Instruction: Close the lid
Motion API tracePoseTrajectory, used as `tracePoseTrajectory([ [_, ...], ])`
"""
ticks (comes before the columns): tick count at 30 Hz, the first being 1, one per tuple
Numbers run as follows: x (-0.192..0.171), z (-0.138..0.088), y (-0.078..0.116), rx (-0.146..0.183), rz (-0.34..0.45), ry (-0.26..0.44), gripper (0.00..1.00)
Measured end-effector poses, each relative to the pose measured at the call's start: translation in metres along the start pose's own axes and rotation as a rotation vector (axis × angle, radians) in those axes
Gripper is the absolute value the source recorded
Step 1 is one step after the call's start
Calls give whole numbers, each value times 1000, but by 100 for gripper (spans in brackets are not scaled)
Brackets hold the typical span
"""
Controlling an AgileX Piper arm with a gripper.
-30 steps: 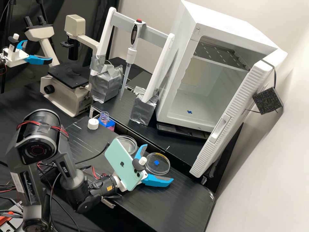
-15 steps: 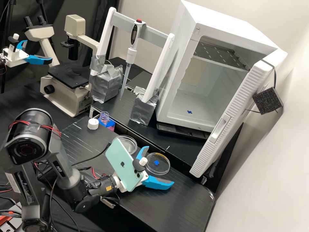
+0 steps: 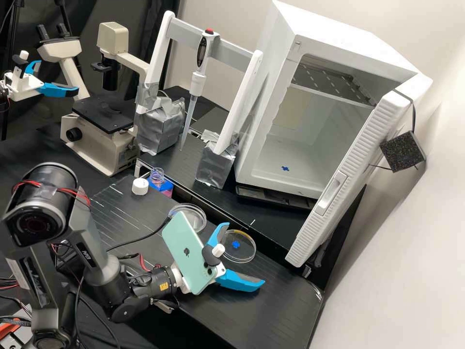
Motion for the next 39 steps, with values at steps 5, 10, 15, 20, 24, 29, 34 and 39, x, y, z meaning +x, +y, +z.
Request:
tracePoseTrajectory([
  [5,1,1,-1,6,-4,4,100],
  [10,1,0,-2,2,-12,10,100],
  [15,-2,-4,2,21,-11,32,100],
  [20,-6,-12,3,12,-4,67,100],
  [24,-5,-15,-2,11,-21,78,100],
  [29,-3,-14,-6,-1,-35,72,100],
  [34,0,-10,-11,-15,-46,49,100],
  [39,1,-10,-13,-46,-43,41,100],
])
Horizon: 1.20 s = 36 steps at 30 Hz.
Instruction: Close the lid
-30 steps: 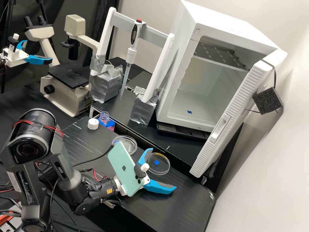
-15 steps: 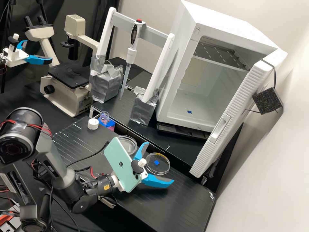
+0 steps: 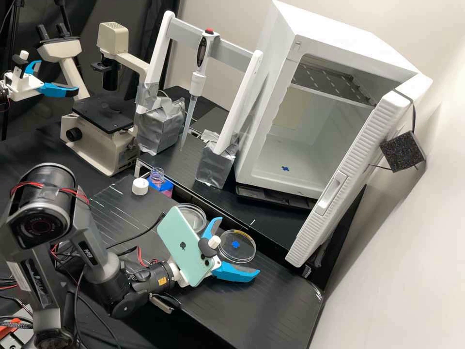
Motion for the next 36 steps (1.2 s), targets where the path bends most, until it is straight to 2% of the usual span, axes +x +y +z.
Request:
tracePoseTrajectory([
  [5,2,1,-4,-38,-10,-10,100],
  [10,4,2,-8,-93,-21,-9,100],
  [12,5,2,-8,-100,-15,-7,100],
  [22,6,3,-8,-99,-1,6,100],
  [30,7,3,-8,-126,-1,5,100],
  [36,7,3,-8,-127,-3,4,100],
])
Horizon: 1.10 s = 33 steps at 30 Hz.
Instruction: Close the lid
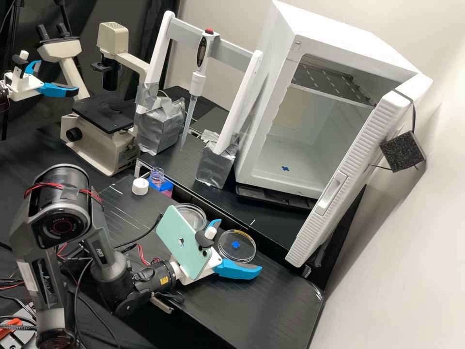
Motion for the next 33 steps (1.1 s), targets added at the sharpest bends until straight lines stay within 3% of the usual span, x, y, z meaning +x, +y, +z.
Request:
tracePoseTrajectory([
  [11,1,3,-3,6,-18,-10,100],
  [23,1,2,-4,-18,-21,-6,100],
  [24,2,2,-4,-16,-18,-9,0],
  [33,2,3,-3,-30,-3,-23,0],
])
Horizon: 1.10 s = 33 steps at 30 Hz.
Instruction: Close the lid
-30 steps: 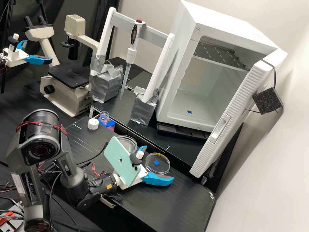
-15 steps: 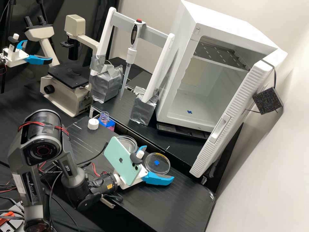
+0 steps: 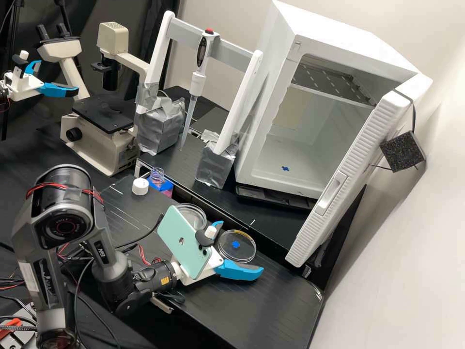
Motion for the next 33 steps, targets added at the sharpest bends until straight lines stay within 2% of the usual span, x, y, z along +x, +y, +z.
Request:
tracePoseTrajectory([
  [33,2,1,-1,2,0,-5,0],
])
